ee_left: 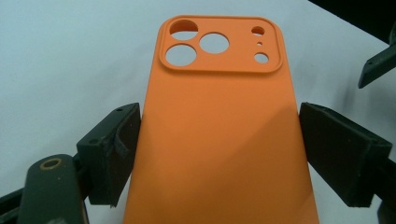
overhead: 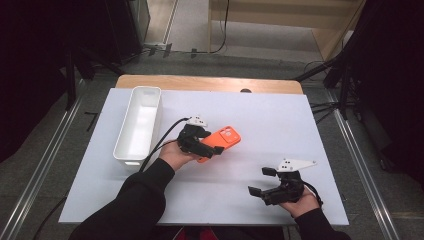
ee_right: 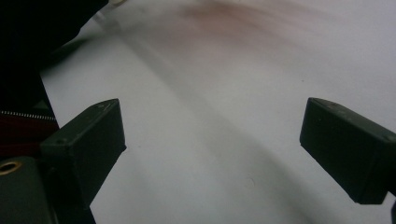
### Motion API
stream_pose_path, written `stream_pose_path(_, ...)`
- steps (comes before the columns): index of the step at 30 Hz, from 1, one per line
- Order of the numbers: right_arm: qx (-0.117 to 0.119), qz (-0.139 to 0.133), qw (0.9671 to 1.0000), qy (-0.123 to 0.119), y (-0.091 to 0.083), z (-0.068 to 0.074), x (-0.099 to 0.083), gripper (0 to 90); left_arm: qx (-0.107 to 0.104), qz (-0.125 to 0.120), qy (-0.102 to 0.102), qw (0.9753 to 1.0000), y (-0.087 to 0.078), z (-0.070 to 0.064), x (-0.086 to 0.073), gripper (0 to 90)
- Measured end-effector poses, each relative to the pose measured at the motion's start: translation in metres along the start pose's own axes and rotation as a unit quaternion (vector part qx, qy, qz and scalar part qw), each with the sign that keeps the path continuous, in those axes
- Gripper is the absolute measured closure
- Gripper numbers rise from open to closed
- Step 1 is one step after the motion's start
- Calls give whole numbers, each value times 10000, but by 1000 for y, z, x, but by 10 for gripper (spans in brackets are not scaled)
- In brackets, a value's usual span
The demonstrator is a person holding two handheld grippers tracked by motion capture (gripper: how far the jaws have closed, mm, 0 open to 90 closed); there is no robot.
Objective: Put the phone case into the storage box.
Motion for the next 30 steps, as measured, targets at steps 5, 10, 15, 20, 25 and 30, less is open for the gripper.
stream_pose_path(5, -45, -52, 10000, 29, 0, -1, 1, 57, -7, -45, -122, 9999, -2, -3, 0, 159)
stream_pose_path(10, -80, -81, 9998, 135, -1, -3, 2, 57, -93, -154, -368, 9992, -6, -6, 0, 159)
stream_pose_path(15, -109, -100, 9996, 238, -1, -5, 2, 57, -49, -238, -541, 9982, -8, -8, -2, 158)
stream_pose_path(20, -120, -121, 9994, 310, -2, -6, 3, 57, -28, -299, -624, 9976, -9, -9, -4, 158)
stream_pose_path(25, -104, -191, 9987, 452, -3, -4, 7, 57, 8, -499, -783, 9957, -13, -11, -4, 158)
stream_pose_path(30, -145, -235, 9980, 571, -4, -6, 8, 57, -11, -571, -828, 9949, -15, -15, -5, 158)
Point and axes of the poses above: each handheld gripper's, and its own axes: y roughly forward along the jaws, x roughly out of its top, z roughly to its left, the point moved 10 cm from there along y, roughly forward along the jaws, and after that the axes turned 8 degrees about -y, right-handed, at the moved point
